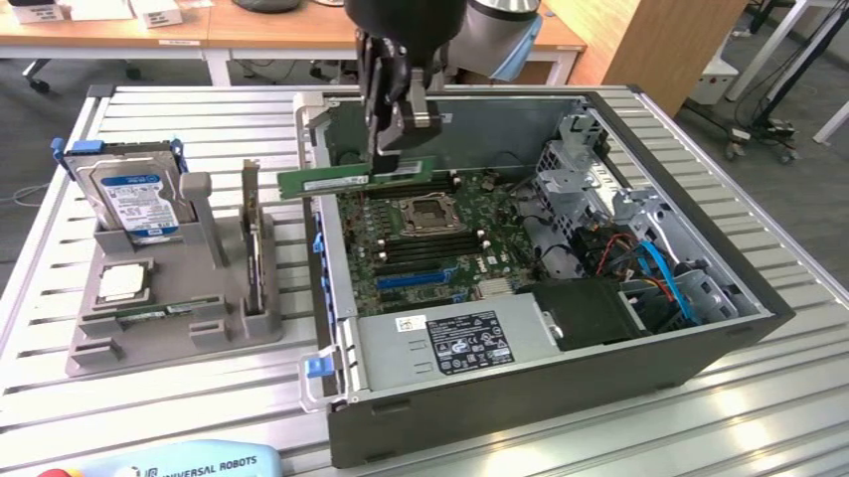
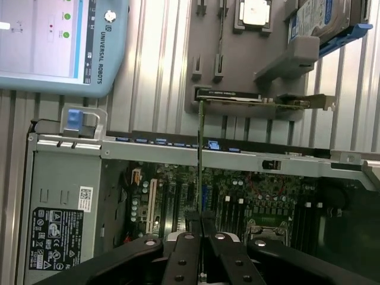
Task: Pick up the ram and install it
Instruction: 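Pick up the ram and move it above insertion slot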
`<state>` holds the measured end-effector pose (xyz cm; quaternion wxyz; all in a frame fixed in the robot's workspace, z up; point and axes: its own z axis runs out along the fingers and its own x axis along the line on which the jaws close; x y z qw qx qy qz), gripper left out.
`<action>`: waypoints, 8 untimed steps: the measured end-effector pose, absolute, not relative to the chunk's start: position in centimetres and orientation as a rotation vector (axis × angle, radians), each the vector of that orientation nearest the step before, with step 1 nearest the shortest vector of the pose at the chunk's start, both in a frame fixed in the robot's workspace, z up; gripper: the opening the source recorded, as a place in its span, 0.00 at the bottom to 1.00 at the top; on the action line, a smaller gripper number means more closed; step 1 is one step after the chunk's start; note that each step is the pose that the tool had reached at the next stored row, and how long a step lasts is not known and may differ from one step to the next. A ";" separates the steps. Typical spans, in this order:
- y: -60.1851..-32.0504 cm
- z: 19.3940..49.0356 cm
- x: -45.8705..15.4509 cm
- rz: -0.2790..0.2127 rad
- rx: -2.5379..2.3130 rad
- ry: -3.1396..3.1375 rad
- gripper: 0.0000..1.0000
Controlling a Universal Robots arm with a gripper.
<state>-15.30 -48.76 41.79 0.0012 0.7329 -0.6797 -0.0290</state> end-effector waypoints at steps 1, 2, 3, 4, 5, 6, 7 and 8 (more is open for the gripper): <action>-48.8 41.8 -15.1 -0.091 2.300 -2.135 0.12; -48.8 41.8 -14.9 -0.091 2.299 -2.136 0.12; -48.8 41.8 -14.8 -0.091 2.297 -2.138 0.12; -48.8 41.8 -14.6 -0.091 2.295 -2.140 0.12; -48.8 41.8 -14.5 -0.091 2.293 -2.142 0.12; -48.8 41.8 -14.3 -0.091 2.291 -2.145 0.12; -48.8 41.8 -14.2 -0.091 2.288 -2.148 0.12; -48.8 41.8 -14.1 -0.091 2.284 -2.152 0.12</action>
